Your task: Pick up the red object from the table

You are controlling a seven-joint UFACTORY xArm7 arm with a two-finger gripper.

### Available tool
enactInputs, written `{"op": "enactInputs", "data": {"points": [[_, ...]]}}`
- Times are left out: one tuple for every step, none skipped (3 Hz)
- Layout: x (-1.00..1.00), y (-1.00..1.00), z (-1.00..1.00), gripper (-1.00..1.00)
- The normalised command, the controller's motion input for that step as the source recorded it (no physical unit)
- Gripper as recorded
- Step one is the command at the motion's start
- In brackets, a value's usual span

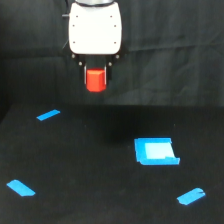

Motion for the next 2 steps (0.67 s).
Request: {"op": "enactInputs", "data": {"points": [[-0.02, -0.05, 0.14, -0.99], [-0.03, -0.06, 0.12, -0.99]]}}
